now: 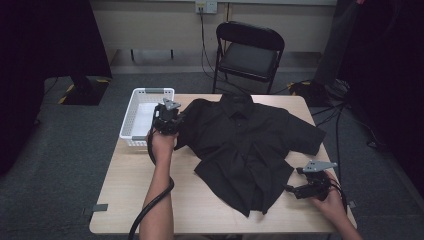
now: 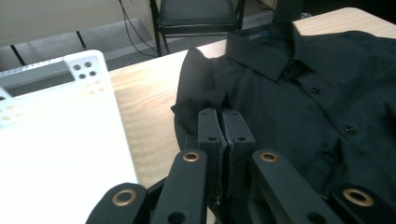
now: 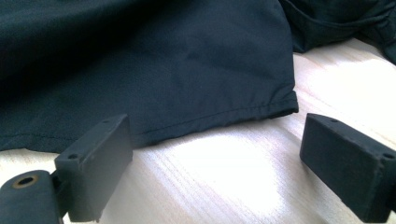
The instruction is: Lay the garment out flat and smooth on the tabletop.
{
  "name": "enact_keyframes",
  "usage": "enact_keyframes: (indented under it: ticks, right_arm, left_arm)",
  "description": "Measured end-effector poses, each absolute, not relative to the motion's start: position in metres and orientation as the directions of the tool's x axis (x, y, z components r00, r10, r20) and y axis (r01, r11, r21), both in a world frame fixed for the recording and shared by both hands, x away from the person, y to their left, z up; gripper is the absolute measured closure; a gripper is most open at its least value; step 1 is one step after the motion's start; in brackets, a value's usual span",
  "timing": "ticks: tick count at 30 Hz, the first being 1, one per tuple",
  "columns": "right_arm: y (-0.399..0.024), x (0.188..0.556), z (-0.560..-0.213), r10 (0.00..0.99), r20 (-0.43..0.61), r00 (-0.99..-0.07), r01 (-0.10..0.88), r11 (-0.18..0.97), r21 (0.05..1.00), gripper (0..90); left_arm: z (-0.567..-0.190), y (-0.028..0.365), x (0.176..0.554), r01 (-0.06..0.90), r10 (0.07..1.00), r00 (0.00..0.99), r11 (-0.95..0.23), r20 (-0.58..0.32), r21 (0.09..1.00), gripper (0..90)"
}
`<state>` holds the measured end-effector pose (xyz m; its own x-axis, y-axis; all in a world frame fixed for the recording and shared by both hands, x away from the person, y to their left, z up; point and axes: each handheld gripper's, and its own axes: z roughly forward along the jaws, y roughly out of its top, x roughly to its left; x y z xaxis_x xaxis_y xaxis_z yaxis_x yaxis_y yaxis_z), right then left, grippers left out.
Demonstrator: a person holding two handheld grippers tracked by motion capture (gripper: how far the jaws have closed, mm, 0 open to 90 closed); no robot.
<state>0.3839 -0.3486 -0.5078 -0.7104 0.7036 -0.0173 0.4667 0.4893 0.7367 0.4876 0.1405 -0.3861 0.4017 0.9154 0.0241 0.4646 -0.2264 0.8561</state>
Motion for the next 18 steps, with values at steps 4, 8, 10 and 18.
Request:
enact_keyframes:
  ticks: [4,8,10,18]
  right_arm:
    - [-0.349,0.384,-0.508,0.704,-0.017,-0.71,0.467,0.489,0.736,8.1]
    - [-0.349,0.384,-0.508,0.704,-0.018,-0.71,0.467,0.49,0.737,8.1]
    - [-0.349,0.384,-0.508,0.704,-0.017,-0.71,0.468,0.489,0.736,8.1]
    - [-0.349,0.384,-0.508,0.705,-0.018,-0.709,0.467,0.489,0.737,8.1]
  left_arm:
    - [-0.39,0.153,0.495,0.474,0.922,0.386,-0.208,0.011,0.855,87.6]
    - [-0.398,0.165,0.502,0.494,0.929,0.371,-0.196,-0.002,0.847,87.6]
    - [-0.402,0.171,0.505,0.504,0.933,0.36,-0.187,-0.009,0.843,87.6]
    - [-0.411,0.181,0.507,0.512,0.947,0.318,-0.127,-0.05,0.85,73.8]
